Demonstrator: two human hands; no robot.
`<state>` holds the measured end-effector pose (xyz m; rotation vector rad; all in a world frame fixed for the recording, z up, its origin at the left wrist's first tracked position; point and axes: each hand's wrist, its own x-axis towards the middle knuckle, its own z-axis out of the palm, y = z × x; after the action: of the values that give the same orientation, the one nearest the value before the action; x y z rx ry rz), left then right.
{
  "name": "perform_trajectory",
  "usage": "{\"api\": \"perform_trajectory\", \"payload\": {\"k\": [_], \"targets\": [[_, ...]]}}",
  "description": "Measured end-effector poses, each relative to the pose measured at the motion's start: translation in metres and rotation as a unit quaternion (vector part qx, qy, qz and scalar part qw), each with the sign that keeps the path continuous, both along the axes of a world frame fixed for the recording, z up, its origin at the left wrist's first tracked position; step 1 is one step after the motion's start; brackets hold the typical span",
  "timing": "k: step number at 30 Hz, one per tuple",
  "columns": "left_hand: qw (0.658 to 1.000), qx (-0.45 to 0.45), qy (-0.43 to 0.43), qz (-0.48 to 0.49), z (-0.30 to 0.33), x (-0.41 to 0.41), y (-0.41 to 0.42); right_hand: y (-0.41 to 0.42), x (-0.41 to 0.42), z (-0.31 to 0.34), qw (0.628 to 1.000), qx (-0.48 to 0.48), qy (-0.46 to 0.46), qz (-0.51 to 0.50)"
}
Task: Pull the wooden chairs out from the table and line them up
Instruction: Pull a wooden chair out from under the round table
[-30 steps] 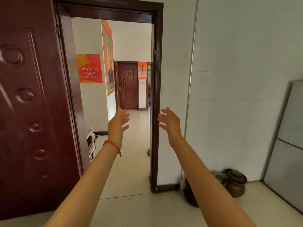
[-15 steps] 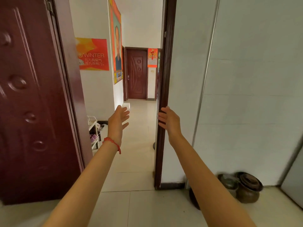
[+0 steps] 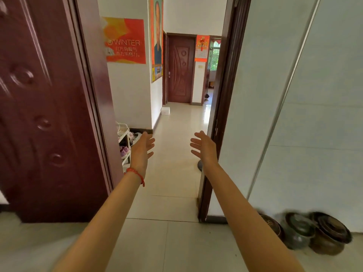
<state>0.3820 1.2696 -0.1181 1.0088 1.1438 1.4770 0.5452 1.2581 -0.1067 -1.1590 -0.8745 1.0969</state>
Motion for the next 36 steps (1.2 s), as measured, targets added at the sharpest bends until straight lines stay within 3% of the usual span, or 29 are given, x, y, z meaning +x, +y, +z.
{"api": "perform_trajectory", "payload": {"k": [19, 36], "targets": [[0.986, -0.084, -0.052, 0.137, -0.071, -0.083, 0.125, 0.169, -0.094, -0.068, 0.988, -0.089, -0.017, 0.127], [0.930, -0.169, -0.050, 0.323, -0.128, -0.152, 0.201, 0.306, -0.191, -0.120, 0.932, -0.138, -0.055, 0.332]]}}
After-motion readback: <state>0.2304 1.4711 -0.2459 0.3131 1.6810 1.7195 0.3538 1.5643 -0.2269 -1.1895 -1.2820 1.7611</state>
